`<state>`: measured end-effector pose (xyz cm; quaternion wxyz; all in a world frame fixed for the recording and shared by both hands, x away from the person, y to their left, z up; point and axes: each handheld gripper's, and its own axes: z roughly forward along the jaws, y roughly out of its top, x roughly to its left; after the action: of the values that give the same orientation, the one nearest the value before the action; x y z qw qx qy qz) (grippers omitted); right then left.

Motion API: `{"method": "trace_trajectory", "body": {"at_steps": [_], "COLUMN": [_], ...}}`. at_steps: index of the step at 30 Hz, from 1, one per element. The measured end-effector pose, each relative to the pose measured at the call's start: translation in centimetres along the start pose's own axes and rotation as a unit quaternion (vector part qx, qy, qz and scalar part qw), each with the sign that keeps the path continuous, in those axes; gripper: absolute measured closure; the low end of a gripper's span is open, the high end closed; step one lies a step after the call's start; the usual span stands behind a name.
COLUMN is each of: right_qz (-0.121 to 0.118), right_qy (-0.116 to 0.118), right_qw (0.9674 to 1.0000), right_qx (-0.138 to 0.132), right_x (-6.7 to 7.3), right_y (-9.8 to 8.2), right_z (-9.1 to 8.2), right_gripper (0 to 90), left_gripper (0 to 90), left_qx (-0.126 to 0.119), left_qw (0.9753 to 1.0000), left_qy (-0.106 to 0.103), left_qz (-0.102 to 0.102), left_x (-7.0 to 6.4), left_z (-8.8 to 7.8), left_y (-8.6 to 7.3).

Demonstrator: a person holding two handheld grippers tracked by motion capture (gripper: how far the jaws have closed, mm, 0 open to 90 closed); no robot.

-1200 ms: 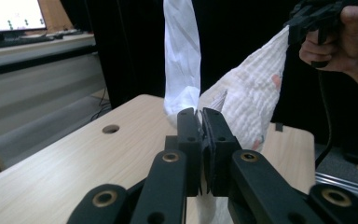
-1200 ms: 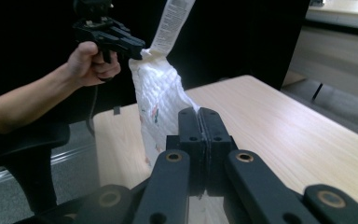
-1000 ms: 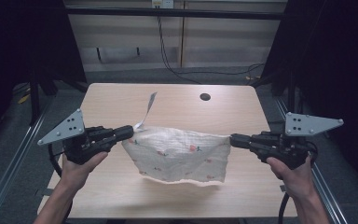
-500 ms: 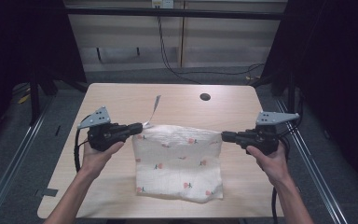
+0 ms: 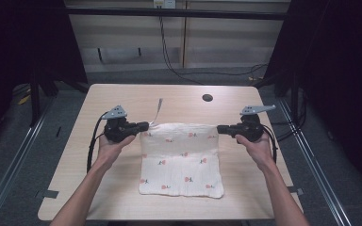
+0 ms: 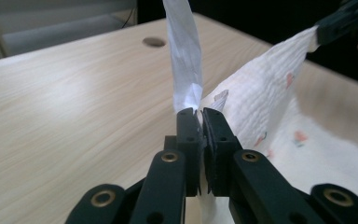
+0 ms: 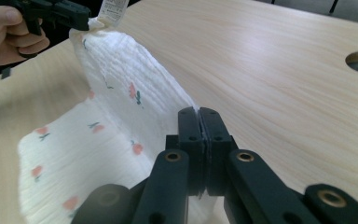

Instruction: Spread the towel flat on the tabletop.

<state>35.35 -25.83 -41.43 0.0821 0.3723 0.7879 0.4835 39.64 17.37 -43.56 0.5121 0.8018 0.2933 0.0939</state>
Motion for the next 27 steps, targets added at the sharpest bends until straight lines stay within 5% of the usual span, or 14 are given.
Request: {"method": "trace_trajectory", "body": {"at_steps": [6,11,14,22,24,27], "right_qz": [0.024,0.036,0.042,0.028,0.034,0.023], "right_qy": [-0.024,-0.059,-0.056,-0.047,-0.03,-0.031], "right_qw": [0.9993,0.9971,0.9974,0.9979,0.9988,0.9984], "right_qx": [0.017,0.033,0.019,0.035,0.02,0.04], "right_x": [-2.4,-3.4,-3.1,-1.7,-0.9,0.4], "right_y": [-0.5,-0.4,-0.9,-2.1,-2.9,-4.3], "right_z": [3.3,4.4,4.1,2.6,1.9,1.5], "right_gripper": [87.2,80.5,78.5,69.5,67.5,58.3], "left_gripper": [80.1,74.7,73.1,71.8,71.2,72.1], "left_qx": [0.019,0.021,0.026,0.032,0.045,0.066], "left_qw": [0.9992,0.9976,0.9978,0.9985,0.9985,0.9977], "left_qy": [0.015,0.038,0.035,0.023,0.014,0.005], "left_qz": [-0.032,-0.053,-0.049,-0.038,-0.029,-0.016], "left_x": [1.7,2.9,2.8,2.1,1.5,0.8], "left_z": [2.3,1.7,0.9,-0.8,-0.8,-0.9], "left_y": [-0.6,-1.4,-2.1,-2.9,-3.3,-3.6]}}
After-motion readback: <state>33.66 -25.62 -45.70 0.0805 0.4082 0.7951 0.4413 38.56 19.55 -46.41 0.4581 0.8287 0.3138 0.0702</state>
